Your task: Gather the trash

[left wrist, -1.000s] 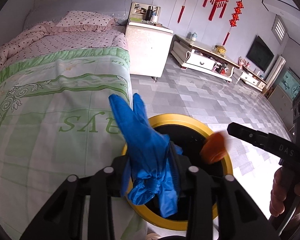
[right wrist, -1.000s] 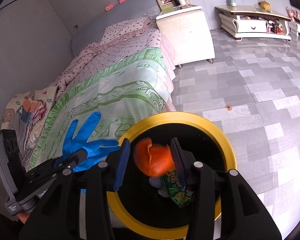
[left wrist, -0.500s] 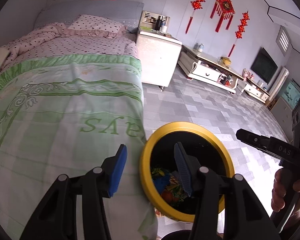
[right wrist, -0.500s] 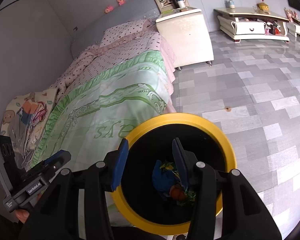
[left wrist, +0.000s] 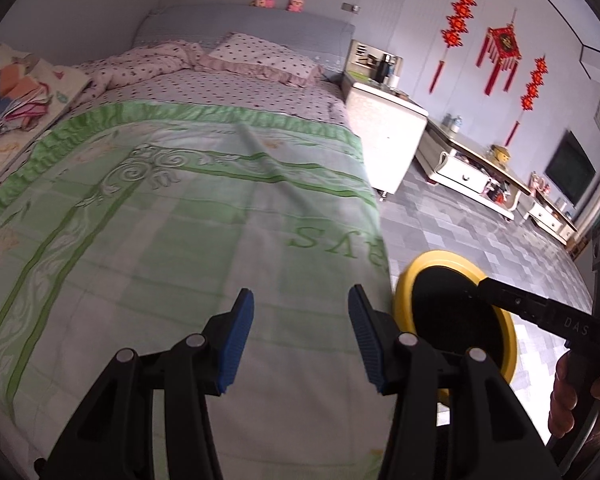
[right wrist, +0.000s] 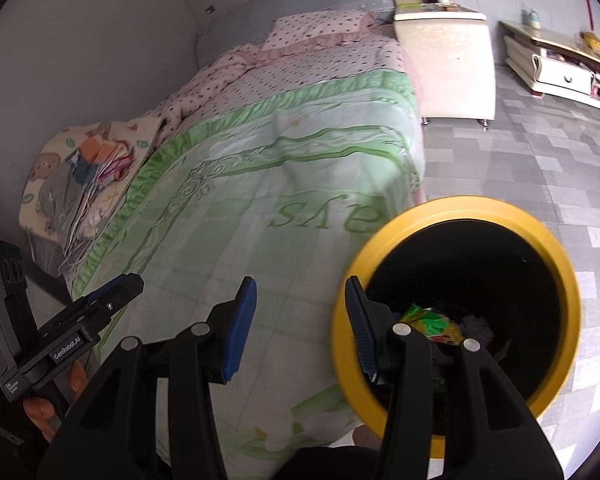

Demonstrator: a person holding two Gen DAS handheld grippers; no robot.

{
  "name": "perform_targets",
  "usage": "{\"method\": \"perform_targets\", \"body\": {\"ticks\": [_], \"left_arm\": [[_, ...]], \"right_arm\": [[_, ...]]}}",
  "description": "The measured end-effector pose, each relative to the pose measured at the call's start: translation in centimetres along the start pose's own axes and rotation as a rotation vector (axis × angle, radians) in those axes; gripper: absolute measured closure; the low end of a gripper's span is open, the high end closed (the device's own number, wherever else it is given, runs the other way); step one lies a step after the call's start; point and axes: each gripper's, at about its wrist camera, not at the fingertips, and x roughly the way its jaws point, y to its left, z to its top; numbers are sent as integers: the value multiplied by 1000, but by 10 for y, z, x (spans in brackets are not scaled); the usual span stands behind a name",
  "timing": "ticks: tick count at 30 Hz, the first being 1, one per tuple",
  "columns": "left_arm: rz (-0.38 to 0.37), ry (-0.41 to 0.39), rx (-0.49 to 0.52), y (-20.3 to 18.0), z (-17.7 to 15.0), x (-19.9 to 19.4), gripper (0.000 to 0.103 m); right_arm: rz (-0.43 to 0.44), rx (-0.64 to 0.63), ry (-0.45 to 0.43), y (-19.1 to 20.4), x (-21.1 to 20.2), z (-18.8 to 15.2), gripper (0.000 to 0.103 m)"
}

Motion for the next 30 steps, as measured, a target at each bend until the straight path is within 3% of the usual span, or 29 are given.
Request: {"method": "perform_targets", "body": {"ticks": [4, 6, 12, 17, 22, 30], "left_arm": [[35, -11, -30, 25, -8, -12, 56], [49, -22, -46, 37, -13, -20, 56], [112, -95, -38, 51, -28, -50, 35], [107, -169, -45, 53, -39, -81, 20], [95, -250, -48, 47, -43, -111, 10], [102, -322, -58, 34, -56, -145, 8]], "right_arm": [[9, -29, 7, 27, 11, -6, 57], [2, -44, -1, 40, 14, -9, 52], [-34, -82, -56, 63, 7, -17, 27], [-64, -80, -129, 75, -7, -23, 12], [-116, -111, -222, 84, -30, -33, 8], [-169, -129, -336, 95, -62, -48, 8]]}}
